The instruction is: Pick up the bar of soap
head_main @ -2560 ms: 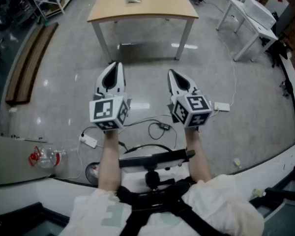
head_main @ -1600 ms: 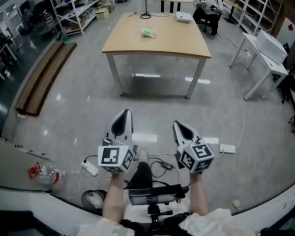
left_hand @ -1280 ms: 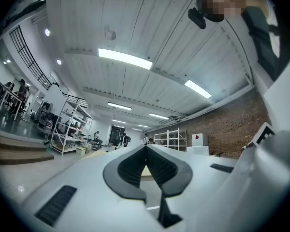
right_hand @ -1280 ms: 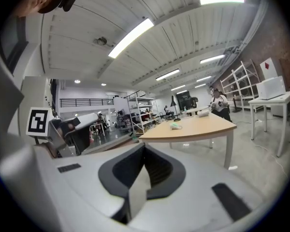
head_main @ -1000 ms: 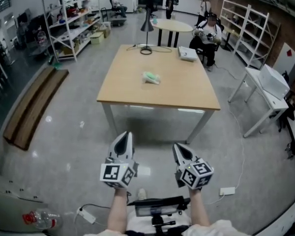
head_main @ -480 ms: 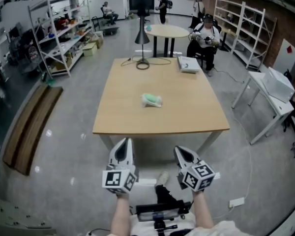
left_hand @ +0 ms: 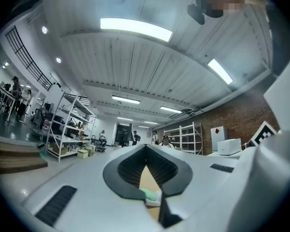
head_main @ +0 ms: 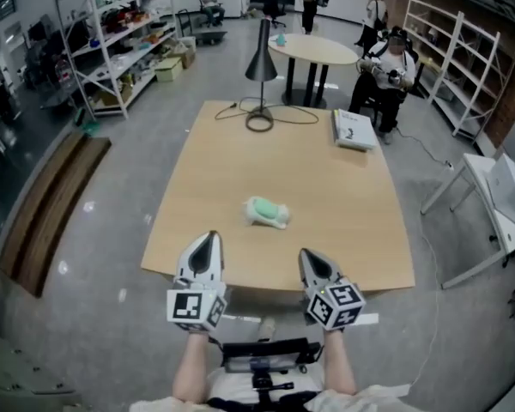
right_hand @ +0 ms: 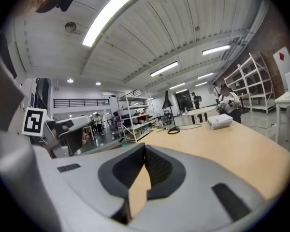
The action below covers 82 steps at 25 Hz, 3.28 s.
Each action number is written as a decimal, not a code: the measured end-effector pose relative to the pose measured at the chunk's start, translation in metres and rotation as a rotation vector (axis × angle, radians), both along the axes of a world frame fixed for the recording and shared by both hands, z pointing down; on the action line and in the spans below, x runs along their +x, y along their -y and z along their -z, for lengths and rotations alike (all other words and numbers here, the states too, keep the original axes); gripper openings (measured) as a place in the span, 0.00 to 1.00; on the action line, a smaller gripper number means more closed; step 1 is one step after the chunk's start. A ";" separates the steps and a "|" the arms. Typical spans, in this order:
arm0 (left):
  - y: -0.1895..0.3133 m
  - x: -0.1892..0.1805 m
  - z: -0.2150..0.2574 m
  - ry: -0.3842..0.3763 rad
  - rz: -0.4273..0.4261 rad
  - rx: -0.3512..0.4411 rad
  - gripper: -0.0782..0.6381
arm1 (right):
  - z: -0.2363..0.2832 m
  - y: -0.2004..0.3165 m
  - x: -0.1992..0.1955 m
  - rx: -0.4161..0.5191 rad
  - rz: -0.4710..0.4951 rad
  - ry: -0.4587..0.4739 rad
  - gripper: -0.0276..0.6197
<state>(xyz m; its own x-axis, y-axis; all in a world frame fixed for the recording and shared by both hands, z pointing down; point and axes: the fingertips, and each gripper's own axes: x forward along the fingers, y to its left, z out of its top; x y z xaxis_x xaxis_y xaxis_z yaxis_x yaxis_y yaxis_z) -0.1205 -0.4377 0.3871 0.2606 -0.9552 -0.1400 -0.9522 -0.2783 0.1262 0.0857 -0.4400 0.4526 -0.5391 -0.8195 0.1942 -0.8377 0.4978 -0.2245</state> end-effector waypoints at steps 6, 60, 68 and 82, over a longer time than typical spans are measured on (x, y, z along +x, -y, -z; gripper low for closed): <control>0.109 0.002 -0.017 -0.012 0.030 -0.040 0.13 | -0.004 0.117 -0.005 0.014 0.089 -0.061 0.05; 0.280 -0.044 -0.139 -0.058 0.075 -0.320 0.13 | -0.177 0.250 -0.109 -0.149 0.960 -0.782 0.45; 0.272 -0.051 -0.109 -0.075 0.086 -0.253 0.13 | -0.097 0.283 -0.109 -0.074 0.614 -0.490 0.45; 0.241 -0.032 -0.072 -0.105 0.033 -0.189 0.13 | -0.001 0.256 0.002 -0.077 -0.106 -0.028 0.45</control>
<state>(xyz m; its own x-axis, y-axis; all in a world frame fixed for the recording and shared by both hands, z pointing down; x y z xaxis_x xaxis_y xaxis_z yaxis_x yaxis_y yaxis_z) -0.1526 -0.6783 0.4589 0.2221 -0.9749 0.0175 -0.9393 -0.2090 0.2722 0.0880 -0.6961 0.4539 -0.4441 -0.8535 0.2727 -0.8910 0.3888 -0.2344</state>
